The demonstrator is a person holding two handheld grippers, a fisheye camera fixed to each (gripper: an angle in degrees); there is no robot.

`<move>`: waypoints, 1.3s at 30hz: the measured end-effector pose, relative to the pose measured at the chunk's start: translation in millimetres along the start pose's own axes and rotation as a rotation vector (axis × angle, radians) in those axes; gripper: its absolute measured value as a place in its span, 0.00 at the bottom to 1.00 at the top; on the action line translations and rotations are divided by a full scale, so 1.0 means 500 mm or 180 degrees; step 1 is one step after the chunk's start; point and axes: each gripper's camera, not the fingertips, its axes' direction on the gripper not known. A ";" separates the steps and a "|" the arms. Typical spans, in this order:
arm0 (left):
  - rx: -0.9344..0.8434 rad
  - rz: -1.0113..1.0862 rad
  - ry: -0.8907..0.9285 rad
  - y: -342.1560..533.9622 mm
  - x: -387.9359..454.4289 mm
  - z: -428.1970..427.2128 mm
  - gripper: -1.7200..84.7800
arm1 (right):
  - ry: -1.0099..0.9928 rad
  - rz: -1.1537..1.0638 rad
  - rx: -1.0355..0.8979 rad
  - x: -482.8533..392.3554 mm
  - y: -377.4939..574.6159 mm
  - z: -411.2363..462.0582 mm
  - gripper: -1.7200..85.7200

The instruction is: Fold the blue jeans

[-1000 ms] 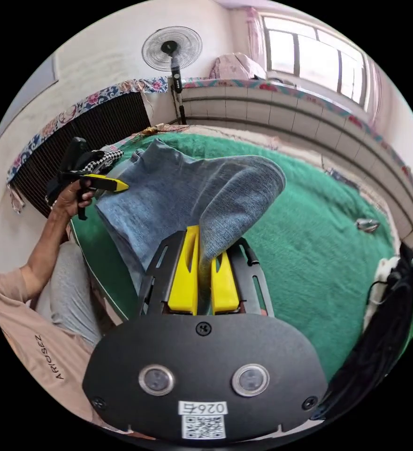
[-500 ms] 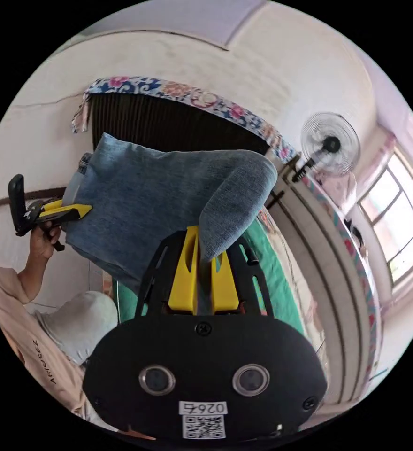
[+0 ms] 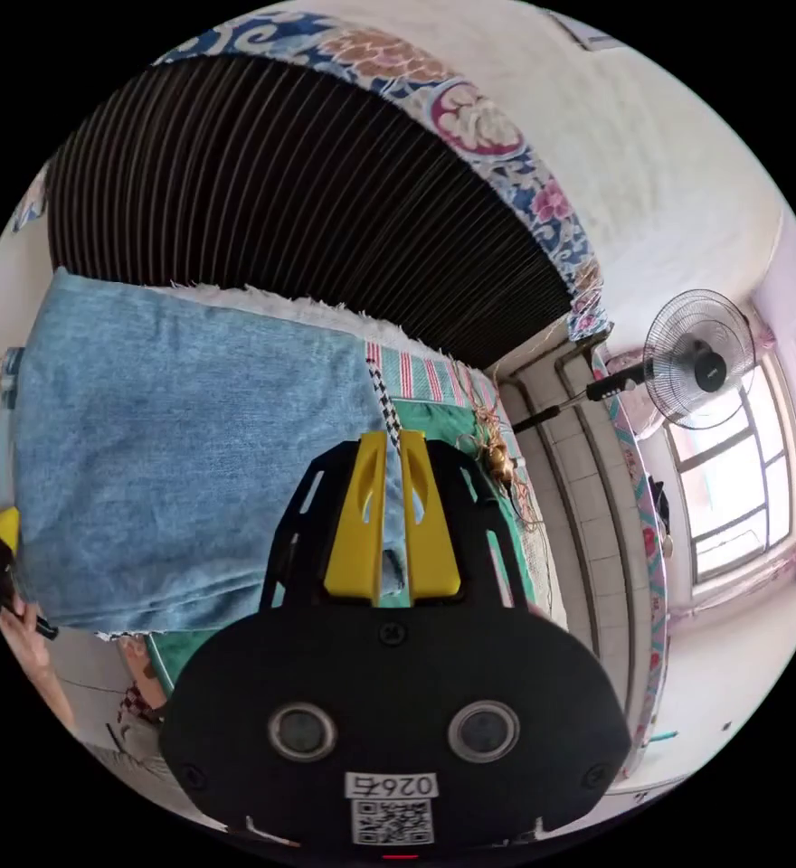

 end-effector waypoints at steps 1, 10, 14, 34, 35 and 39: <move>0.0305 0.0124 -0.0001 0.009 0.017 -0.051 0.03 | -0.0005 0.0004 0.0187 -0.004 0.033 -0.019 0.01; -0.0859 0.1730 -0.0612 -0.107 0.138 0.157 0.01 | -0.1159 0.0522 0.0699 -0.022 0.193 -0.033 0.01; -0.1334 0.1341 -0.0844 -0.065 0.031 0.228 0.01 | -0.1335 0.0579 0.1107 -0.055 0.289 -0.012 0.01; -0.0349 0.1489 0.1329 0.332 0.503 -0.161 0.01 | -0.0849 0.1992 0.1427 0.239 1.275 -0.593 0.01; -0.0371 0.1495 0.1580 0.359 0.553 -0.154 0.01 | -0.0689 0.2257 0.1504 0.249 1.366 -0.645 0.01; -0.0648 0.1598 0.2441 0.442 0.730 -0.118 0.03 | 0.0045 0.2716 0.1651 0.241 1.619 -0.810 0.01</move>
